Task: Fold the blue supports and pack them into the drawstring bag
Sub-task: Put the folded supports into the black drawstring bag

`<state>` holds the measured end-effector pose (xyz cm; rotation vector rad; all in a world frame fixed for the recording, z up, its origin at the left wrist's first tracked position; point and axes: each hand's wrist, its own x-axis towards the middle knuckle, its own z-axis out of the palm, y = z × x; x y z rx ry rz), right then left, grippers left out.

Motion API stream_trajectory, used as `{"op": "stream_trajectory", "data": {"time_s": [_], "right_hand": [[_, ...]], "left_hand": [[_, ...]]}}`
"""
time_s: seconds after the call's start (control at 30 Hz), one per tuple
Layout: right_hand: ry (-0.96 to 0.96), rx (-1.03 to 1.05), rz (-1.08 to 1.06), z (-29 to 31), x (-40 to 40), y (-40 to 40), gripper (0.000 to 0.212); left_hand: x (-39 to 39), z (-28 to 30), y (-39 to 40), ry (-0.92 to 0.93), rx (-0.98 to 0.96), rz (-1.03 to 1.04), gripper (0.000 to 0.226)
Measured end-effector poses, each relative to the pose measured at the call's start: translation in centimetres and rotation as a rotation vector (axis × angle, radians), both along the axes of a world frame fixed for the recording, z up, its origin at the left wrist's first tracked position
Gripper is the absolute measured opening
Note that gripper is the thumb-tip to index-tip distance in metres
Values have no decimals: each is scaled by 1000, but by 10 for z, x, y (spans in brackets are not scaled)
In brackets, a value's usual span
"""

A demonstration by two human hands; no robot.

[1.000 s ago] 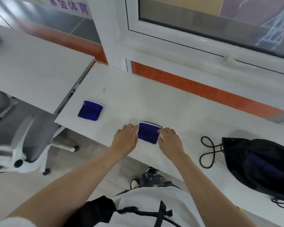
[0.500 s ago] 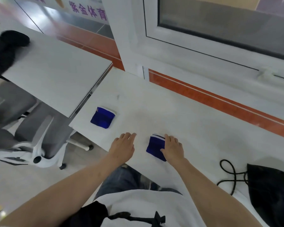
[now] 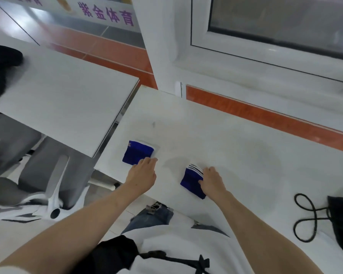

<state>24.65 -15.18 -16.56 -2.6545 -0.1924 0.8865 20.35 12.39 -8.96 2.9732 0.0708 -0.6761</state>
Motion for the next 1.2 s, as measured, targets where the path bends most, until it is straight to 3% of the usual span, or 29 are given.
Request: {"op": "stream_trajectory", "data": {"time_s": [0.13,0.33,0.6,0.97,1.2], "right_hand": [[-63,78,-91,10,-3,34,23],[-144,179,-262,31,-2,65,16],[-158,246,-347,55,-28,94,38],[-279,251,-501,75,-58,106,33],[-314,150,-565,87,-81,80,34]], "left_hand": [[20,-14,50,23,7,-5,39],[71,-36,94,9,-28,-150,56],[97,-70,122,133,98,-379,76],[70,-76,121,81,17,-216,63],[68,-69,104,126,-3,-241,62]]}}
